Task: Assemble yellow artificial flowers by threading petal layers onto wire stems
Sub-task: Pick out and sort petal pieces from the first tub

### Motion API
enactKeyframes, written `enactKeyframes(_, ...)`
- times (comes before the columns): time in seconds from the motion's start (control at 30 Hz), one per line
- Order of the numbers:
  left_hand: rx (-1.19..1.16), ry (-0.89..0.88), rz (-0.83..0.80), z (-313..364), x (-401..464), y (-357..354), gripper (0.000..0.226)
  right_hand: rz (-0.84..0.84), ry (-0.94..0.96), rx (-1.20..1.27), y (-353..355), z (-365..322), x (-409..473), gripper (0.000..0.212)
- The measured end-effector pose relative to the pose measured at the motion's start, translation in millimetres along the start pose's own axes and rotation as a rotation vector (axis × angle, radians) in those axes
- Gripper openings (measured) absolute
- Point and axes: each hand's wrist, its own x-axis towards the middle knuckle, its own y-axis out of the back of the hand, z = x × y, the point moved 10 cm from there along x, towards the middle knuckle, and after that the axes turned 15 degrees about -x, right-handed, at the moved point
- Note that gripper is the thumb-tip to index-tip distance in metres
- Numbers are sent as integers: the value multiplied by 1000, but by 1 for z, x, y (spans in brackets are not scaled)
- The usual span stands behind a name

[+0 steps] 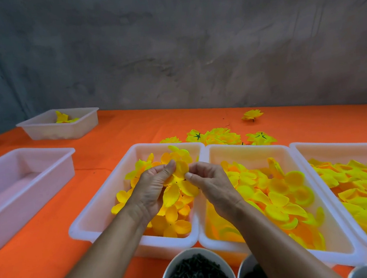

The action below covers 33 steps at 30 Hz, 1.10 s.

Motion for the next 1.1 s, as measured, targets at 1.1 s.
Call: enactKeyframes(1.1, 119, -165, 102, 14, -7, 9, 7, 114, 28, -277, 10, -5, 0, 14)
